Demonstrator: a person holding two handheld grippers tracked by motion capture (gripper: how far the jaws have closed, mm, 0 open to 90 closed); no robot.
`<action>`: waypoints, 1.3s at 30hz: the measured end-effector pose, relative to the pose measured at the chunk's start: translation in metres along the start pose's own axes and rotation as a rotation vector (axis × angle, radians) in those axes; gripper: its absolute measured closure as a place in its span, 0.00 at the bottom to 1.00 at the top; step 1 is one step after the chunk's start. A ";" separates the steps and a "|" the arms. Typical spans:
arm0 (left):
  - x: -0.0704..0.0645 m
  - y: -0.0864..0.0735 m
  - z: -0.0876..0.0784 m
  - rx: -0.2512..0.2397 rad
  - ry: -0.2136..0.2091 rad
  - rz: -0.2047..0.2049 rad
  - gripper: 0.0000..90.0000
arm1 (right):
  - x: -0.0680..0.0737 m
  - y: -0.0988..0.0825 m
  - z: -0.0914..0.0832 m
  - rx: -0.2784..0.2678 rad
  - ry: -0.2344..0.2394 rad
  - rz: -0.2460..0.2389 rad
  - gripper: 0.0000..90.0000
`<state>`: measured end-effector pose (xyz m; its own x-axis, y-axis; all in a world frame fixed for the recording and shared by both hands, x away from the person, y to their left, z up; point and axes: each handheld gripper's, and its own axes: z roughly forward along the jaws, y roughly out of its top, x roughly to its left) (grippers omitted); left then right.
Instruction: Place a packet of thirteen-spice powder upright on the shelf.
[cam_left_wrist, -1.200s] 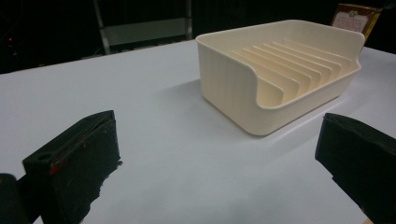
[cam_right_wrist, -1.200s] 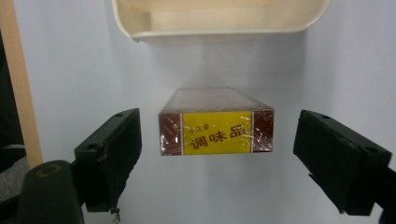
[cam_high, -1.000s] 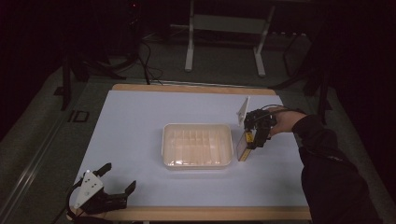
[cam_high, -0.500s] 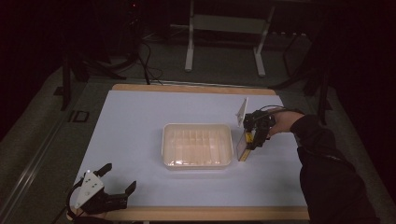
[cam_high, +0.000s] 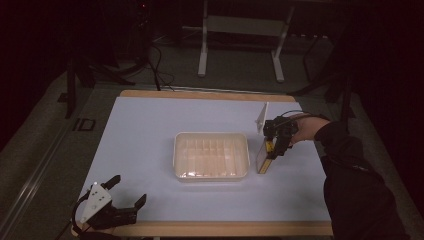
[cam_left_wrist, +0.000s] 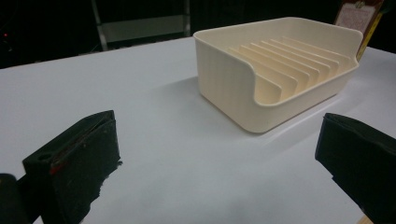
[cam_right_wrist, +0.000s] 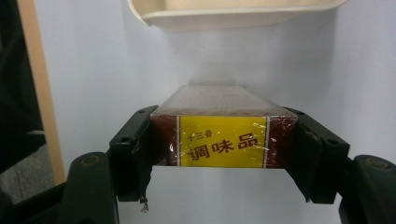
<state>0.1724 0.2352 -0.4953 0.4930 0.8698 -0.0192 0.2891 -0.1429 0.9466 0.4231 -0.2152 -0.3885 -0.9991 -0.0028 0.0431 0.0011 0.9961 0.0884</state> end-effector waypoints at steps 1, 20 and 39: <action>0.000 0.000 0.000 0.000 0.001 0.001 0.00 | 0.000 -0.001 -0.002 -0.005 0.001 0.007 0.35; -0.001 0.001 0.000 -0.004 -0.003 0.002 0.00 | 0.014 -0.002 -0.040 -0.044 -0.033 0.011 0.35; -0.002 0.001 0.000 -0.002 -0.007 0.007 0.00 | 0.028 0.015 -0.088 -0.026 -0.090 -0.041 0.35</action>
<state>0.1723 0.2335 -0.4945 0.5005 0.8656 -0.0148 0.2839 -0.1480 0.9474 0.3988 -0.2084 -0.2979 -0.9981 -0.0347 -0.0504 -0.0402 0.9926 0.1142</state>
